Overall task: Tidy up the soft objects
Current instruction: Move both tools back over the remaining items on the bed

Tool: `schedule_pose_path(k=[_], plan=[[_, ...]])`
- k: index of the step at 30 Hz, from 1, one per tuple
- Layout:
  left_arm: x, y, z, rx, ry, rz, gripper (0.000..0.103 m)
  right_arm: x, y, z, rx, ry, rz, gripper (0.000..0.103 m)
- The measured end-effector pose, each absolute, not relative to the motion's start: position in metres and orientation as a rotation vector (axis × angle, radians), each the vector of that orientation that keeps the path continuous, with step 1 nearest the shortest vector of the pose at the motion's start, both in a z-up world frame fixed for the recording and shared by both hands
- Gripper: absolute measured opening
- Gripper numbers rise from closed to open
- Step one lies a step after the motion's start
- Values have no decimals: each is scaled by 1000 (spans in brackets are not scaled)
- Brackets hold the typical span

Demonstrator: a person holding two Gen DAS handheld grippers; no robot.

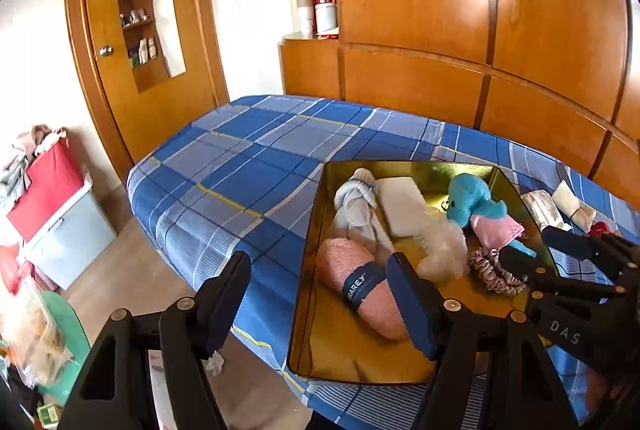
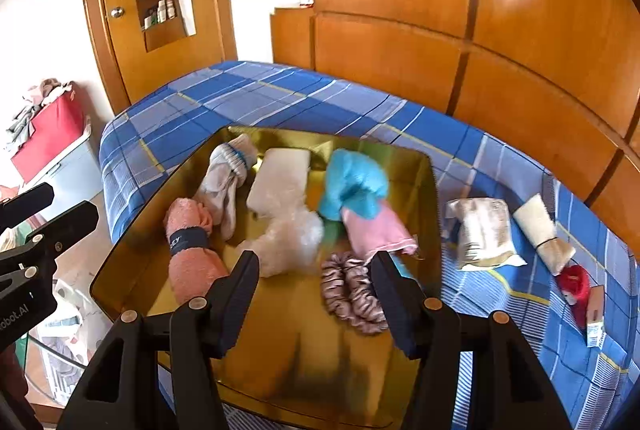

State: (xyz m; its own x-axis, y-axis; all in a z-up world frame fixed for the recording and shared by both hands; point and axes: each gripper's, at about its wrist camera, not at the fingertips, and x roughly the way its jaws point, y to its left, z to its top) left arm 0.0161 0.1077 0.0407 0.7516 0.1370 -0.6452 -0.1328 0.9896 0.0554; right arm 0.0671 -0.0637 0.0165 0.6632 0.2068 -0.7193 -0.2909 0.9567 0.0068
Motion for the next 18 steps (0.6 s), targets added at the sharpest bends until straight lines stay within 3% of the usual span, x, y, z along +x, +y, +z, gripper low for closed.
schedule_pose_path(k=[18], plan=[[10,67,55,144,650,115,71,59,-106,27,-55,744,226,59]])
